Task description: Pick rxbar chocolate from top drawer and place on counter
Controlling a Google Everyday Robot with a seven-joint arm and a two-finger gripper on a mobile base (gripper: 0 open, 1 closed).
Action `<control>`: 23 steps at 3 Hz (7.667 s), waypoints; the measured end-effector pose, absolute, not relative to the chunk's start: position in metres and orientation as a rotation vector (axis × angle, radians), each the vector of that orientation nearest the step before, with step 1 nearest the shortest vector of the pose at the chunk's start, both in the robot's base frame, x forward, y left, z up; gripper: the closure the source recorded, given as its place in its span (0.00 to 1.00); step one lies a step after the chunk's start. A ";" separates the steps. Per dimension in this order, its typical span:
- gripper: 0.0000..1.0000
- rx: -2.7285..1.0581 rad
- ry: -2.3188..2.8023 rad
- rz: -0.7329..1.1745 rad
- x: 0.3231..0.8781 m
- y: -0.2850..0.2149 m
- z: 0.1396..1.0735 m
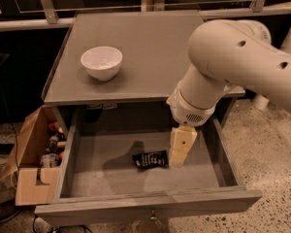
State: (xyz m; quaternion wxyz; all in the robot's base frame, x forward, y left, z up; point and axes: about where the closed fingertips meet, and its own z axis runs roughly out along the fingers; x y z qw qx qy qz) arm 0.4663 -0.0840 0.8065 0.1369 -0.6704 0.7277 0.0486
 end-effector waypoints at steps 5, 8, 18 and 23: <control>0.00 -2.000 2.117 0.257 0.479 -0.048 0.730; 0.00 -1.992 2.065 0.350 0.496 -0.035 0.689; 0.50 -1.965 2.254 0.426 0.501 -0.045 0.592; 1.00 -1.966 2.235 0.470 0.496 -0.047 0.620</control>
Offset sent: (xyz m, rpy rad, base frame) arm 0.0043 0.0184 -0.0581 0.0097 0.0988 0.0002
